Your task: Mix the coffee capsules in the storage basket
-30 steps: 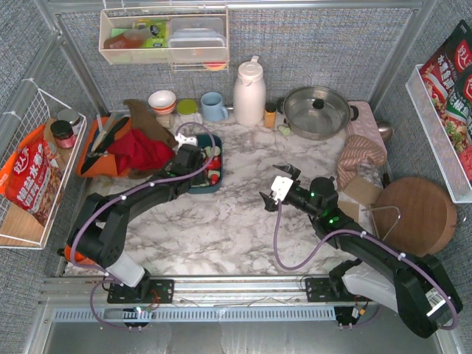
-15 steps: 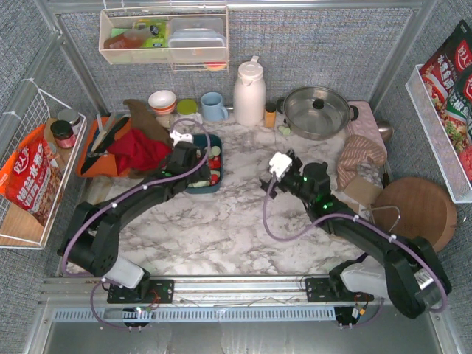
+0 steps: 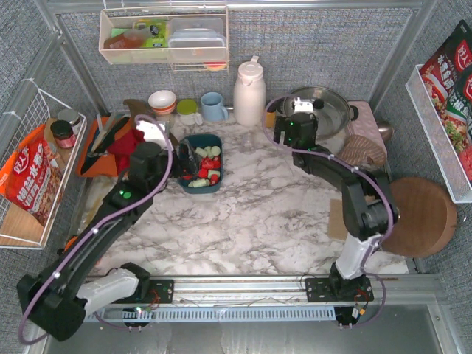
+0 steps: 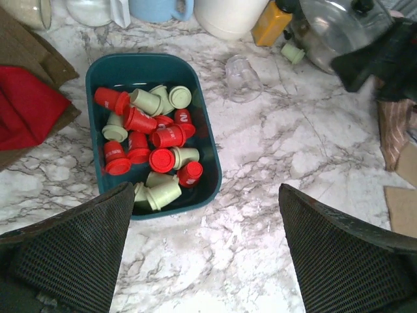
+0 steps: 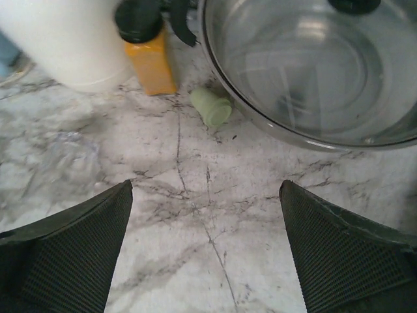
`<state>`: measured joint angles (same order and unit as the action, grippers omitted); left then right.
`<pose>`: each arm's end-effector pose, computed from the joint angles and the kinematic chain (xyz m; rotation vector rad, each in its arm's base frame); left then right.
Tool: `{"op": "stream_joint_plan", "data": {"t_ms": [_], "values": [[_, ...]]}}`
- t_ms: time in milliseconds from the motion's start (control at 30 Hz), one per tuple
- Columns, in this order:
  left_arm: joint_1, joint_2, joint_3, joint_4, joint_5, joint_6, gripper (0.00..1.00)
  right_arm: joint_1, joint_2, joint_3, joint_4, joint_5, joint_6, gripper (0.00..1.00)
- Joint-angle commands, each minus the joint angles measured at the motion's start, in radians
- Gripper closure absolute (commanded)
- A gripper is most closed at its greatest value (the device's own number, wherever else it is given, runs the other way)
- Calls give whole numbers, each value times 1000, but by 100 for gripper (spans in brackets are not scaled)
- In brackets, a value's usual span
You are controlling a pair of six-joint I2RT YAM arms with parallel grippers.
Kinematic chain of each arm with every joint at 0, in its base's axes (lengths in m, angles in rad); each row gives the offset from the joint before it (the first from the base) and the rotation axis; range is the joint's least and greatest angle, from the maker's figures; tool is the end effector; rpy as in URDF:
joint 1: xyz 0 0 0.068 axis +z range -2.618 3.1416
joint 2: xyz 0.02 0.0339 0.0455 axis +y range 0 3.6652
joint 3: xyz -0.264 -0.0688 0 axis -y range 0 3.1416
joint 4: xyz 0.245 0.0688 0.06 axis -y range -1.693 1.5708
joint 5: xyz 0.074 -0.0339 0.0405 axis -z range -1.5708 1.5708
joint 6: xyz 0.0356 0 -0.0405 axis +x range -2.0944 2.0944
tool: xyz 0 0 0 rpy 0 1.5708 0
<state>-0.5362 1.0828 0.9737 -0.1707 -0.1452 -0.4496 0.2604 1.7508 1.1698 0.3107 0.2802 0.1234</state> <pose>0.2186 -0.1239 0.3495 -0.0215 1.8837 -0.5498 0.3980 0.0959 0.2600 0.0702 1.8290 0.0121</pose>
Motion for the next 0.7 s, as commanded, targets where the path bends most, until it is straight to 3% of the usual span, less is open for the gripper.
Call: {"op": "stream_joint_plan", "data": {"t_ms": [0, 200, 333, 467, 533, 667], "values": [[0, -107, -39, -103, 44, 95, 1, -4, 139, 69, 31, 195, 198, 1], [2, -180, -151, -65, 22, 143, 1, 5, 303, 136, 153, 311, 291, 1], [2, -194, -149, -61, 41, 149, 1, 14, 415, 189, 305, 289, 136, 1], [2, -225, -171, -45, 67, 139, 1, 13, 476, 268, 355, 264, 37, 1], [2, -239, -178, -35, 80, 137, 1, 12, 509, 327, 332, 259, 25, 1], [5, -259, -182, -29, 95, 132, 1, 11, 580, 513, 132, 241, 22, 1]]}}
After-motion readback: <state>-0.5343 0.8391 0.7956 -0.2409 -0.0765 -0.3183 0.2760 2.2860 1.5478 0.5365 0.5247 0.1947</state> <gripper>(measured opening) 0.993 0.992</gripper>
